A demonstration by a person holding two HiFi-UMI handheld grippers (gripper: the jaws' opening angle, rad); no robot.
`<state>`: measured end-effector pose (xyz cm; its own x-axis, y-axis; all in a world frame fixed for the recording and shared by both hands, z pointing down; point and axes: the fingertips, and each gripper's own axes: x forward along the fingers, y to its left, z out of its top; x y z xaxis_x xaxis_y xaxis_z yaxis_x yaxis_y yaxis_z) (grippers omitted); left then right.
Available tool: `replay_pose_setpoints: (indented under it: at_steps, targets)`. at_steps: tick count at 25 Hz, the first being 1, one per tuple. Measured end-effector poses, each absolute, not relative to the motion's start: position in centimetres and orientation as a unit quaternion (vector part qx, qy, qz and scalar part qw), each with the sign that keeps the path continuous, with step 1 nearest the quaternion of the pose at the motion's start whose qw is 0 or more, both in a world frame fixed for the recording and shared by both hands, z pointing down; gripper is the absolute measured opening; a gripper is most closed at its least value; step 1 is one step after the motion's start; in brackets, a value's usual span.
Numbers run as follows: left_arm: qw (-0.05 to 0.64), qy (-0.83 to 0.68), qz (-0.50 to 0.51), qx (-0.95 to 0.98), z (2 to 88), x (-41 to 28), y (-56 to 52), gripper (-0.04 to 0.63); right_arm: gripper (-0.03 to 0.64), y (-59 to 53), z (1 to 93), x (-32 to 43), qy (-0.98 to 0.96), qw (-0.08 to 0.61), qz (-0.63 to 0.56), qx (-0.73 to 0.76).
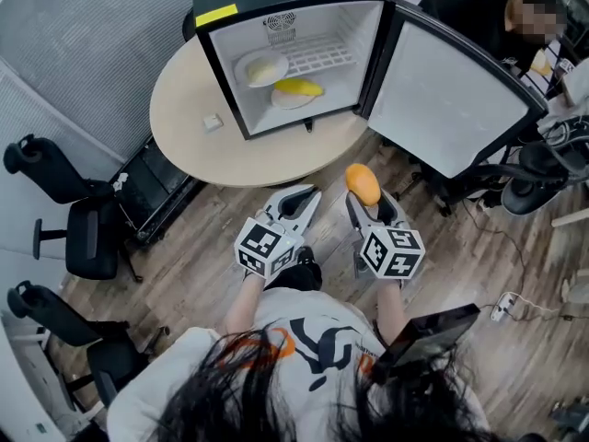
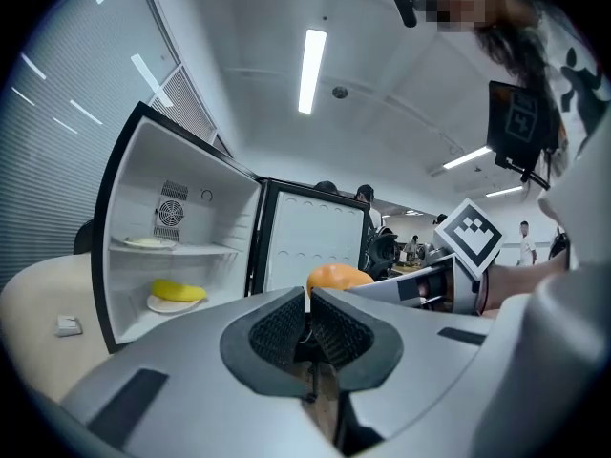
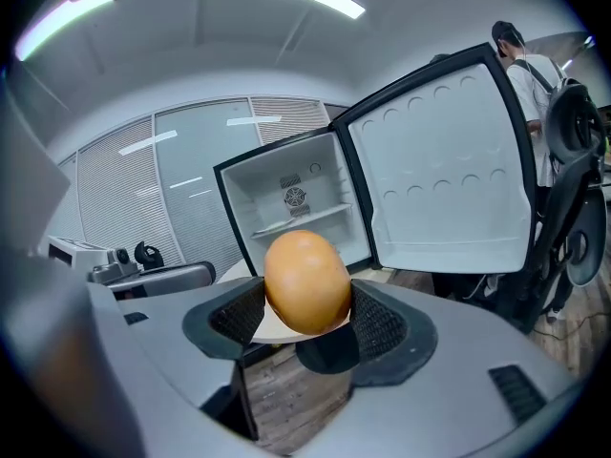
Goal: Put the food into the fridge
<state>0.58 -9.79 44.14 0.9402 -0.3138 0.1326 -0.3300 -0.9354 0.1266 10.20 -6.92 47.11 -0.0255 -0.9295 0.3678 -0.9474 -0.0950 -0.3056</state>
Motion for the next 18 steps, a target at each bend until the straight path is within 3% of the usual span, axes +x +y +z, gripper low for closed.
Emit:
replay_pose_setpoints:
  at_steps: [18]
  targets:
    - [0.081,-0.169,0.069,0.98,44.8,4.8,-19.8,0.012,0.29,-18.1,46.2,15.0,-0.679,0.012,0.244,0.692]
